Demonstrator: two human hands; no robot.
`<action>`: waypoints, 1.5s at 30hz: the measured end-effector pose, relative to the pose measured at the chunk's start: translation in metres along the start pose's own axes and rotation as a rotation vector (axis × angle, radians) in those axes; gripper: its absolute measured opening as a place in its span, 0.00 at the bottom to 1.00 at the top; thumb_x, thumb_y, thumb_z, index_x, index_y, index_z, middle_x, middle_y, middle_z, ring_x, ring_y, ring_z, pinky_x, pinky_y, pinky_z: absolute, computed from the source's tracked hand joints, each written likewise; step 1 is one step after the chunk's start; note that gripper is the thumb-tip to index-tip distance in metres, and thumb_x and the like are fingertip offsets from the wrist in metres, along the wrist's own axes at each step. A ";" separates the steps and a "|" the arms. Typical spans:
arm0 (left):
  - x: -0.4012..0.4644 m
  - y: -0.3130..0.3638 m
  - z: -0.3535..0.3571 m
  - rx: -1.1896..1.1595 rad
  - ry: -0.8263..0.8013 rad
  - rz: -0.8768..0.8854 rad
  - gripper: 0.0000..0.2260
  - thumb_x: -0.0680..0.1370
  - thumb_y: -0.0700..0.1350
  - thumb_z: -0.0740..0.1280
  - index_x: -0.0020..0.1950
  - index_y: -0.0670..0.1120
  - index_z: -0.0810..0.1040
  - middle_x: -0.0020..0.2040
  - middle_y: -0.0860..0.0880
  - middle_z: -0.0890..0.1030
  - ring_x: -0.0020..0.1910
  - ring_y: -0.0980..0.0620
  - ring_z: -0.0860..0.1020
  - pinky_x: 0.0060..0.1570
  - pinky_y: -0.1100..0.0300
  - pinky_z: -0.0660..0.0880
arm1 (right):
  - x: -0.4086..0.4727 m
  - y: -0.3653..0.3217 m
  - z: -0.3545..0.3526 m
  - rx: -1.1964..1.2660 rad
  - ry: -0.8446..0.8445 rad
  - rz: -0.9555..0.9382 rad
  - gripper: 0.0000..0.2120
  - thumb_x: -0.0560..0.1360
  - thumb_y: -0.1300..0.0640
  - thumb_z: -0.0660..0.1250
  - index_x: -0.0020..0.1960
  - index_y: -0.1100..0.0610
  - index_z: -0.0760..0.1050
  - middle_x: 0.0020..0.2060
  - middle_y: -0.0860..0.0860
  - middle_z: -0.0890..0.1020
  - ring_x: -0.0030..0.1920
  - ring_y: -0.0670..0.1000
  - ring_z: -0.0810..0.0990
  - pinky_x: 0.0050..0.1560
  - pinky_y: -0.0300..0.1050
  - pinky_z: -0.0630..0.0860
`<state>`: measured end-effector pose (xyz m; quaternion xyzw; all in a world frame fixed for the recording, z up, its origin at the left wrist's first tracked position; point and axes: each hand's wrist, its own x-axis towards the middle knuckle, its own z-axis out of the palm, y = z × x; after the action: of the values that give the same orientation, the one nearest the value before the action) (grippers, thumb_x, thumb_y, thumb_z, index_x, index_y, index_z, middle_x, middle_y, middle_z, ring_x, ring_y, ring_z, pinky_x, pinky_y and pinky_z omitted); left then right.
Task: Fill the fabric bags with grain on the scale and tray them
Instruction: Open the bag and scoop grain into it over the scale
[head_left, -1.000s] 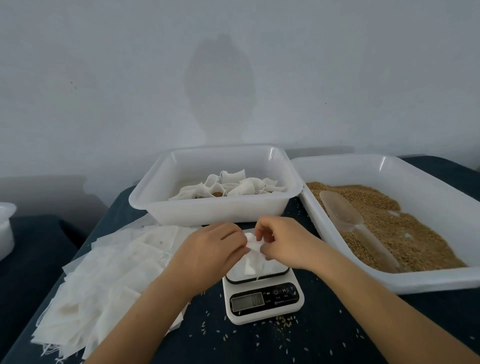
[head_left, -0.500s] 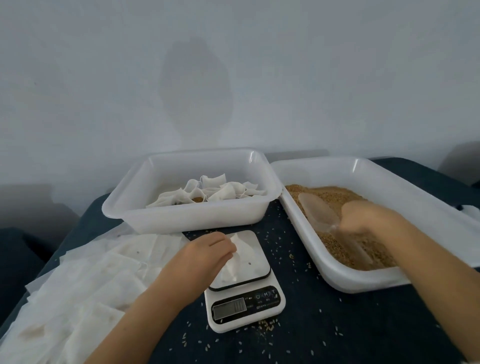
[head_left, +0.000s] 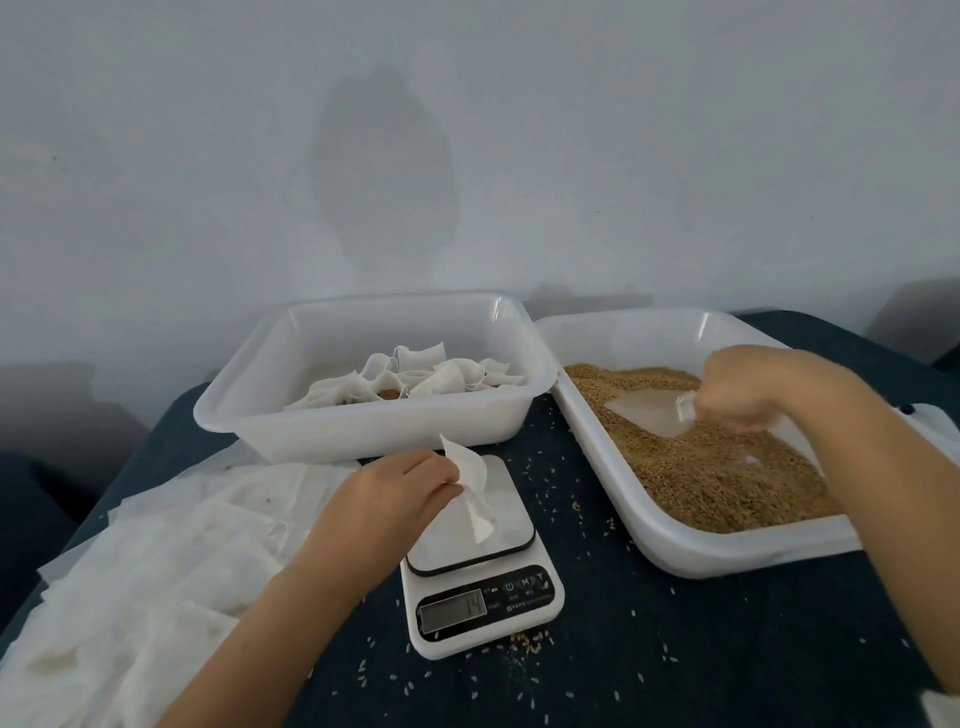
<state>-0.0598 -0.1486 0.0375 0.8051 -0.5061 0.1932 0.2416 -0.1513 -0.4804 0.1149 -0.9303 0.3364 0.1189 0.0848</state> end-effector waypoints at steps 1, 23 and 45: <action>0.000 0.000 0.000 0.007 0.003 0.004 0.05 0.72 0.44 0.67 0.39 0.44 0.80 0.36 0.51 0.80 0.31 0.51 0.77 0.29 0.60 0.76 | -0.004 0.000 -0.005 -0.050 -0.026 0.008 0.09 0.73 0.60 0.62 0.35 0.59 0.74 0.22 0.49 0.69 0.22 0.48 0.65 0.27 0.39 0.63; 0.013 0.004 0.009 -0.044 0.015 -0.027 0.02 0.74 0.40 0.70 0.42 0.42 0.79 0.37 0.50 0.79 0.35 0.52 0.77 0.36 0.62 0.73 | 0.022 -0.004 0.051 0.175 0.135 -0.046 0.20 0.79 0.43 0.60 0.54 0.59 0.78 0.47 0.53 0.81 0.45 0.52 0.80 0.52 0.49 0.77; 0.030 -0.036 -0.046 0.141 -0.202 0.163 0.11 0.77 0.49 0.64 0.37 0.46 0.76 0.37 0.54 0.76 0.38 0.54 0.72 0.44 0.65 0.64 | -0.002 0.015 0.049 0.390 0.292 -0.262 0.17 0.77 0.50 0.65 0.65 0.45 0.74 0.32 0.47 0.82 0.24 0.45 0.74 0.24 0.37 0.71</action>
<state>-0.0181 -0.1305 0.0844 0.7916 -0.5767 0.1654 0.1157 -0.1708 -0.4793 0.0676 -0.9393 0.2382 -0.0957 0.2275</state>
